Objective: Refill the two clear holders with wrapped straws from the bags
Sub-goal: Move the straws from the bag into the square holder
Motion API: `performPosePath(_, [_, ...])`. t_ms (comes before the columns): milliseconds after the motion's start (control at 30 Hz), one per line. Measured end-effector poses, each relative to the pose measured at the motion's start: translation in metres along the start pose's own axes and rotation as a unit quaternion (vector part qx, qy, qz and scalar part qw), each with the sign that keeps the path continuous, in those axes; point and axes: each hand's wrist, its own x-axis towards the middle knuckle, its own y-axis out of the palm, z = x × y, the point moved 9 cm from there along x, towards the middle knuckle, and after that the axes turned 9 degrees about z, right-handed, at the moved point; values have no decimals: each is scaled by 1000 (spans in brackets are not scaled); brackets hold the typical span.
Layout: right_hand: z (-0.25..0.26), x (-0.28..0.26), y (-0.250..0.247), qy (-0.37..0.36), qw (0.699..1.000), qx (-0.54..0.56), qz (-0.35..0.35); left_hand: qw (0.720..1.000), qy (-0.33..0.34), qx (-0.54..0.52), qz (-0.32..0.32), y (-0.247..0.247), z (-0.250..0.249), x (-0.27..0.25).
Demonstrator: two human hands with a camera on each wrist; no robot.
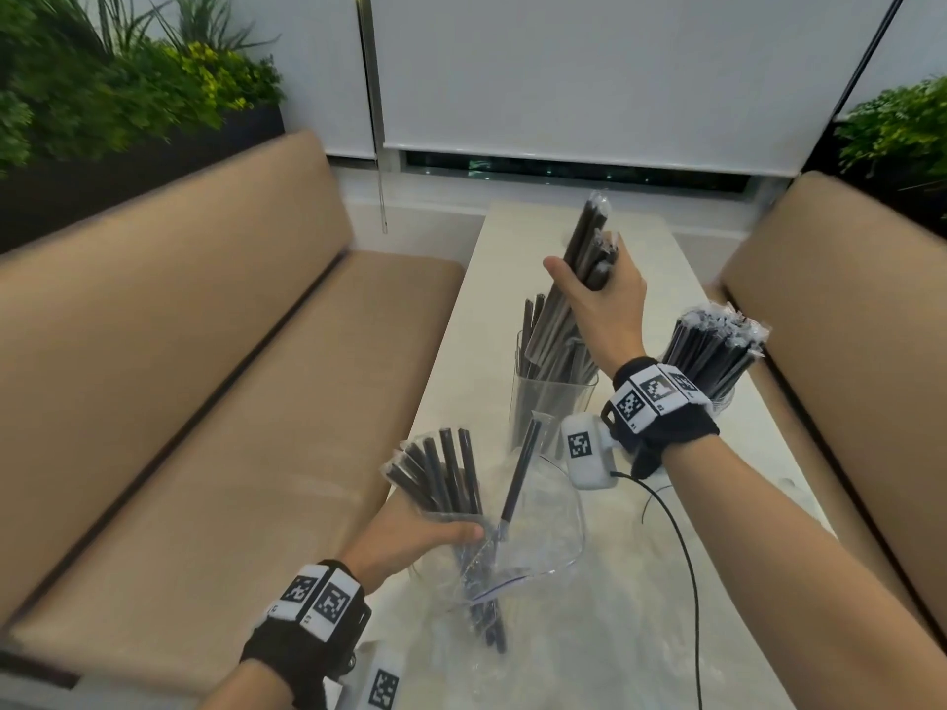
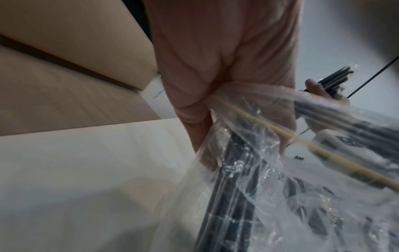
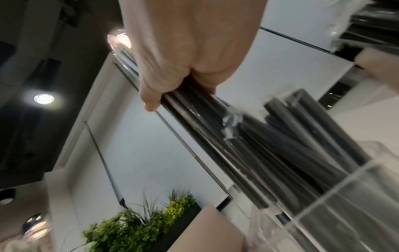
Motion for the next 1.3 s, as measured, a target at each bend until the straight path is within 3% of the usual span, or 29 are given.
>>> performPosePath(100, [-23,-5,4,44,999,8,5,1000,-2,-4,1,0,0,-1])
performPosePath(367, [-51,11,9,195,973,-34,119,1000,6,2,-1,-4,-3,-1])
performPosePath(433, [-32,15,-6,174,977,-68,106,1000,8,1,0,-6,-7,1])
performPosePath(533, [20,-4,-36,55,993,-105,8,1000,12,-3,-11,-10,-15,3])
performPosePath(567, [27,-17,-37,40,993,-108,6,1000,16,-2,-18,-11,-19,4])
performPosePath(767, [-24,-117,18,174,953,-121,216,994,55,-46,-81,-10,-43,2])
performPosePath(967, [-29,-155,61,195,913,-4,359,994,107,-30,-7,50,-81,3])
performPosePath(1033, [-26,-157,62,176,926,-26,333,996,94,-3,6,68,-85,6])
performPosePath(1133, [-26,-145,41,165,960,-2,224,995,90,12,28,82,-83,9])
performPosePath(1300, [-16,-103,-3,159,967,133,147,999,39,3,-16,69,-65,8])
